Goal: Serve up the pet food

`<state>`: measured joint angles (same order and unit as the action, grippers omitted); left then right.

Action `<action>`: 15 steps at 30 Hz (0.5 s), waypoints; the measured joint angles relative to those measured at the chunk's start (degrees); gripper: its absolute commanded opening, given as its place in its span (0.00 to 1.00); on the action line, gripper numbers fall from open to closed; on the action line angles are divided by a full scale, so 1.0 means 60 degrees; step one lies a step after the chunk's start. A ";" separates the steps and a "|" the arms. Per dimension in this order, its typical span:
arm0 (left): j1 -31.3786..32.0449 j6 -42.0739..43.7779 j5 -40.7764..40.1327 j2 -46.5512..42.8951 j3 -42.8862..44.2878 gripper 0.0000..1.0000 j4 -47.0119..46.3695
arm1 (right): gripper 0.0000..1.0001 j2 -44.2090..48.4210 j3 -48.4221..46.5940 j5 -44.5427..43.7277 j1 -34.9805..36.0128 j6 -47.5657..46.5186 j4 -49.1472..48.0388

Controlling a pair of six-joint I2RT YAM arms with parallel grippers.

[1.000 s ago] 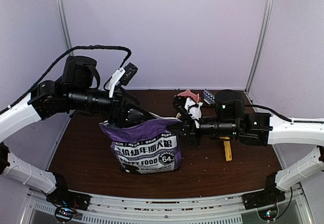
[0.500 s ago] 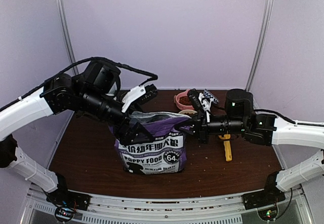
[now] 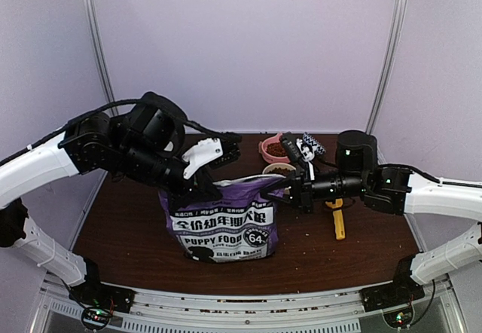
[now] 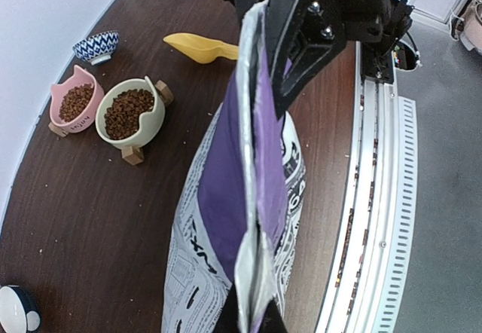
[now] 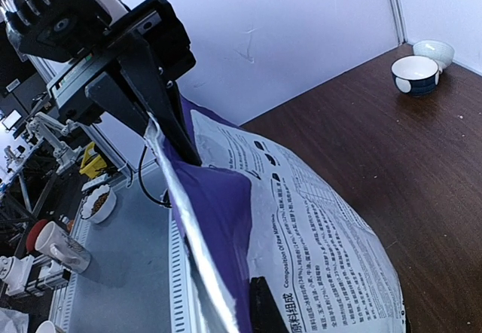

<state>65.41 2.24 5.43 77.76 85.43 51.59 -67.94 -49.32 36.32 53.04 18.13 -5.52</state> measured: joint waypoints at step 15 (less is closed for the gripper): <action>0.0127 -0.0113 0.1060 0.0011 0.0375 0.00 0.1035 | 0.35 0.0594 0.0036 0.0423 0.0514 0.0288 0.0109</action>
<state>66.17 1.56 11.79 77.82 87.68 57.80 -64.38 -49.10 38.85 56.12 19.86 -4.86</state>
